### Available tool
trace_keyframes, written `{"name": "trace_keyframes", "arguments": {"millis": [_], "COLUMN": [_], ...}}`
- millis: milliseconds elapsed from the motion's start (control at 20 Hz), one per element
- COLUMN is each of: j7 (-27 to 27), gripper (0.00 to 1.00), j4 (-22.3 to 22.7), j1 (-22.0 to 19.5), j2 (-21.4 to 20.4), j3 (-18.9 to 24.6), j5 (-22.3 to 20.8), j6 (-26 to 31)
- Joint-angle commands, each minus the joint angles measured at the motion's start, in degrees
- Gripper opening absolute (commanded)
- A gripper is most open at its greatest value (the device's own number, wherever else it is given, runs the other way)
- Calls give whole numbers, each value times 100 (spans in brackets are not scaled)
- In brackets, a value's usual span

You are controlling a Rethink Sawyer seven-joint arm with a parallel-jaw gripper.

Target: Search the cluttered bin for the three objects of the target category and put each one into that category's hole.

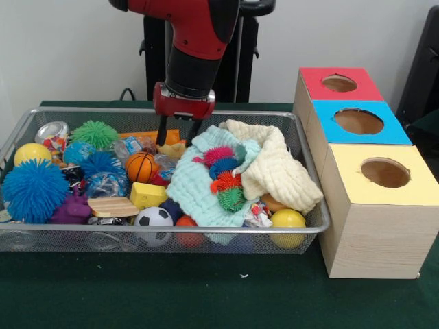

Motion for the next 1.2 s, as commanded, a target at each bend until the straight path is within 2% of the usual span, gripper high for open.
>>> {"name": "trace_keyframes", "arguments": {"millis": [50, 200, 350, 400, 1200], "j7": [524, 576, 792, 785, 949], "gripper": [100, 100, 100, 0, 0], "j4": [-490, -475, -248, -221, 3], "j1": [-208, -216, -546, -589, -961], "j2": [185, 205, 206, 205, 166], "j3": [127, 124, 451, 506, 808], "j5": [-281, -235, -30, 11, 134], "j6": [-415, -444, -659, -571, -664]}}
